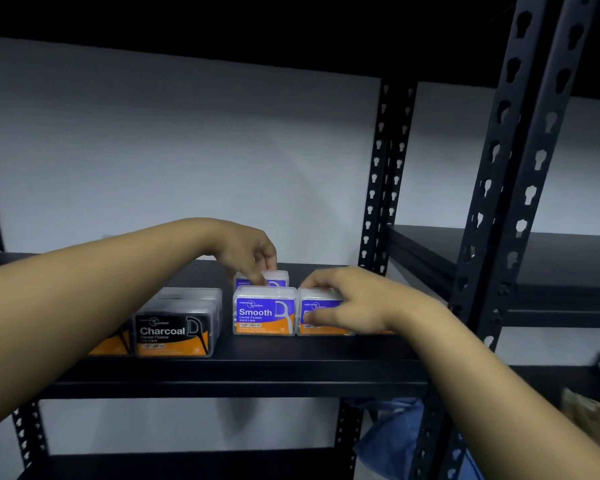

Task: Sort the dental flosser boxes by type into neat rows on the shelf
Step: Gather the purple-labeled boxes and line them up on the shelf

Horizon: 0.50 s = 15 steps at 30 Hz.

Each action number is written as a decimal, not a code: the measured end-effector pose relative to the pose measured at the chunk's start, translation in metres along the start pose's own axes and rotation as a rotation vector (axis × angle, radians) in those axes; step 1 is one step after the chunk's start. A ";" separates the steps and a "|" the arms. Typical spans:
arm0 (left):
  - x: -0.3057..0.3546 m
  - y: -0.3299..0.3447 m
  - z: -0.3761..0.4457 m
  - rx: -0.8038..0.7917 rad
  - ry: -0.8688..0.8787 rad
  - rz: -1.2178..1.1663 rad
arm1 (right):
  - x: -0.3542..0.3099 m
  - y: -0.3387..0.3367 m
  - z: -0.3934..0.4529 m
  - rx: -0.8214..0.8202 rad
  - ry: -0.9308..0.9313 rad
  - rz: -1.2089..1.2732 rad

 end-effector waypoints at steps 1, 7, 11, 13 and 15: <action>0.000 -0.001 0.000 -0.001 0.000 0.004 | 0.000 0.004 0.000 -0.004 0.000 -0.020; 0.002 0.001 -0.002 0.020 0.005 0.017 | -0.001 0.009 -0.002 0.033 -0.003 -0.104; 0.003 -0.009 -0.009 0.092 0.010 -0.002 | -0.003 0.002 0.001 0.052 -0.033 -0.006; 0.001 -0.018 -0.017 0.160 0.029 -0.005 | -0.007 -0.010 0.006 0.074 -0.050 0.015; -0.006 -0.026 -0.028 0.229 0.038 0.000 | -0.016 -0.025 0.013 0.086 -0.062 0.020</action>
Point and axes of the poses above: each hand's wrist, its own z-axis towards the middle knuckle, its own y-axis out of the palm, x = y × z, the point moved 5 cm from there along z, towards the middle knuckle, and after that the axes turned 3 degrees about -z, right-handed, at the moved point
